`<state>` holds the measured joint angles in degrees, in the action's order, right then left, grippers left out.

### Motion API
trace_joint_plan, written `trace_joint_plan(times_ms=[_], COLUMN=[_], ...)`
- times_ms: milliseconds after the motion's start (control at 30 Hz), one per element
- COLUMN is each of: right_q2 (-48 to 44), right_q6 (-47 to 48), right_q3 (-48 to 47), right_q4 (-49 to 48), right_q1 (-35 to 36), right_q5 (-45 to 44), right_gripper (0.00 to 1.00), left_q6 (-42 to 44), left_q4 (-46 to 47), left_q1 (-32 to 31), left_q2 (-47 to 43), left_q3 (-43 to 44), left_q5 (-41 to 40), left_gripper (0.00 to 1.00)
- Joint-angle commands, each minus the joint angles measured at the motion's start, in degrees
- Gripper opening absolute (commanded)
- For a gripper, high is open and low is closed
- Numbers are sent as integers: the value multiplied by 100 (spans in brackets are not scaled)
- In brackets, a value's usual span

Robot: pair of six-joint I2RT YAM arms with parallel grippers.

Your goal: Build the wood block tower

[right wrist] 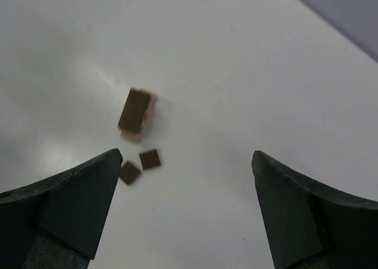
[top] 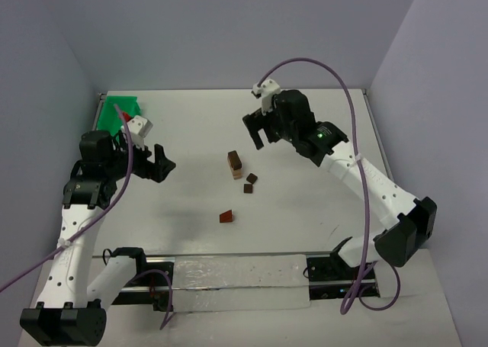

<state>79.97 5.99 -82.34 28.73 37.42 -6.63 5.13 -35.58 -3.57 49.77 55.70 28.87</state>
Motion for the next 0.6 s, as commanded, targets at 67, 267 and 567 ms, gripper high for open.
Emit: trace_joint_plan(times_ms=[67,267,567], right_q2=[38,376,1625], right_q6=[1391,1625,1280], right_q3=[653,1453,1374], right_q4=[797,731,503], right_q1=[-348,-375,-376], right_q5=[2680,3482,3233], right_gripper=[99,99,100], left_q6=[441,462,692], left_q4=[-248,-178,-241], left_q1=[32,32,32], left_q2=[41,68,122], left_q3=[178,143,171], left_q5=[599,708,803], left_gripper=[99,99,99])
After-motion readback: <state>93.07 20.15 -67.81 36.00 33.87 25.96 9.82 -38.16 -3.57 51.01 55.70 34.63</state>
